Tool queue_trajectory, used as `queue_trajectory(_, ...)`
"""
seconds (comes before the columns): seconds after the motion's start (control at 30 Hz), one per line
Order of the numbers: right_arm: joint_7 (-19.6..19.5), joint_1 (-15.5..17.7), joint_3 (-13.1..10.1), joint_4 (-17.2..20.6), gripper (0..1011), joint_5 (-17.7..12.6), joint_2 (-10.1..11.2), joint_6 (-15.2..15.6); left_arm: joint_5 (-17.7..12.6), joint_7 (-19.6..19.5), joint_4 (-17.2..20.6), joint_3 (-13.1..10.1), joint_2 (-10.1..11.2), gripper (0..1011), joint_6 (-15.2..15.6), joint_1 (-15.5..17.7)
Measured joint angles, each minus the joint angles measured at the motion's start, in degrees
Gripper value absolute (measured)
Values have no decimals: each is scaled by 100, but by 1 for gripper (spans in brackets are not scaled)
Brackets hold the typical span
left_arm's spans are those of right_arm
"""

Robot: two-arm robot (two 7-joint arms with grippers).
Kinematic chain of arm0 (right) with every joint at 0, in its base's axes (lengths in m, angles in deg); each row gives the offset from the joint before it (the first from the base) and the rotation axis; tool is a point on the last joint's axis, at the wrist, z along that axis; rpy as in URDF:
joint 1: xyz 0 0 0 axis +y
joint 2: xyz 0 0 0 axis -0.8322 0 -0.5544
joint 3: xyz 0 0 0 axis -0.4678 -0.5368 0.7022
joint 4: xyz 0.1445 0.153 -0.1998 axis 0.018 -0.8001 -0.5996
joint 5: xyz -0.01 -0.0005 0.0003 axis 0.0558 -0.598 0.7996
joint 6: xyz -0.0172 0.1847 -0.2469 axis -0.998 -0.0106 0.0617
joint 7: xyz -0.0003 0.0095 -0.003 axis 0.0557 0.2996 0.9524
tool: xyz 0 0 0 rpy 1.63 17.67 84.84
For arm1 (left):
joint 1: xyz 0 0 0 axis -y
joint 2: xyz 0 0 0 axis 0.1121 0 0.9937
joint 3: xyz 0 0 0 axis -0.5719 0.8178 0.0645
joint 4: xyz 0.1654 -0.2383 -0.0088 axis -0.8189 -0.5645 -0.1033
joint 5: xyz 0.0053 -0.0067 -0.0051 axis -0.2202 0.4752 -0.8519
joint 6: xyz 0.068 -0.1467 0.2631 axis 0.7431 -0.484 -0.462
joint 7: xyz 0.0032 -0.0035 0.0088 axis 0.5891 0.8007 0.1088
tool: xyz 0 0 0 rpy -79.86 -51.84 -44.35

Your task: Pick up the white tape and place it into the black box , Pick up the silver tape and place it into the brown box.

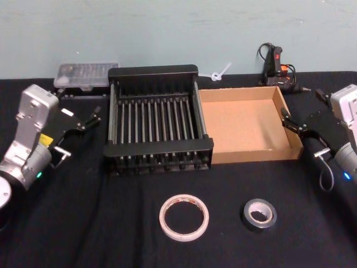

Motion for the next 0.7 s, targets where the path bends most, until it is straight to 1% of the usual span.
queue_trajectory(0.7,0,0,0,0,1000,0,0,0,0,0,0,0,0,1001,0,0)
